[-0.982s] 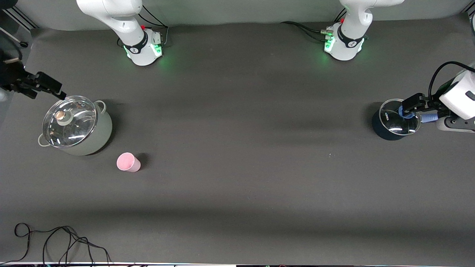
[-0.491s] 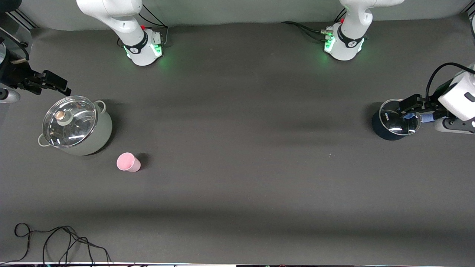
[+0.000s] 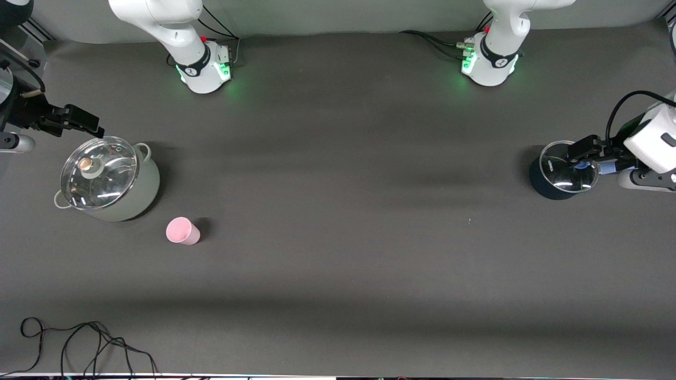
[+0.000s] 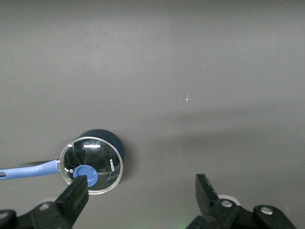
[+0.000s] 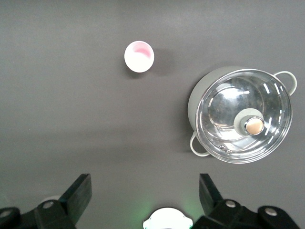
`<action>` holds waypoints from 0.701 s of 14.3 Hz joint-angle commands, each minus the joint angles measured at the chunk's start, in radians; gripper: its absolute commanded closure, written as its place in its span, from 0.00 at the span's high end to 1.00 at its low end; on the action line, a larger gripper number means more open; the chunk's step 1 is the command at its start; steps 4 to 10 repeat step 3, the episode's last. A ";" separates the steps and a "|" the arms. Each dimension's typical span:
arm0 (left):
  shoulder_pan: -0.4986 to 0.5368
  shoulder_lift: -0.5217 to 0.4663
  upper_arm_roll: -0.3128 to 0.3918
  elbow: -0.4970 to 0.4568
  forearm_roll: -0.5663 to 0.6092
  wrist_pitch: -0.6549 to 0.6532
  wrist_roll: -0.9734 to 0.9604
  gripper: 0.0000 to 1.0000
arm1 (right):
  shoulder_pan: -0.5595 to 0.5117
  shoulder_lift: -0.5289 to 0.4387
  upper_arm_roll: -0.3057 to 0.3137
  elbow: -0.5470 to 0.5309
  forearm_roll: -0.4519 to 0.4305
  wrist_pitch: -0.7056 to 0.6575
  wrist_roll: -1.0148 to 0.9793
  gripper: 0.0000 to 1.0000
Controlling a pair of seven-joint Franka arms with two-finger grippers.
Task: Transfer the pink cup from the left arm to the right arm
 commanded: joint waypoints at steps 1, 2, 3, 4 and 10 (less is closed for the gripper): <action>-0.027 -0.006 0.012 0.012 0.011 0.003 0.002 1.00 | 0.008 0.024 -0.003 0.040 -0.011 -0.026 -0.020 1.00; -0.027 -0.006 0.012 0.014 0.013 0.003 0.002 1.00 | 0.008 0.024 -0.003 0.040 -0.011 -0.026 -0.020 1.00; -0.027 -0.006 0.012 0.014 0.013 0.005 0.000 1.00 | 0.008 0.024 -0.001 0.040 -0.011 -0.026 -0.019 1.00; -0.027 -0.006 0.012 0.014 0.013 0.005 0.000 1.00 | 0.008 0.024 -0.001 0.040 -0.011 -0.026 -0.019 1.00; -0.027 -0.006 0.012 0.014 0.013 0.005 0.000 1.00 | 0.008 0.024 -0.001 0.040 -0.011 -0.026 -0.019 1.00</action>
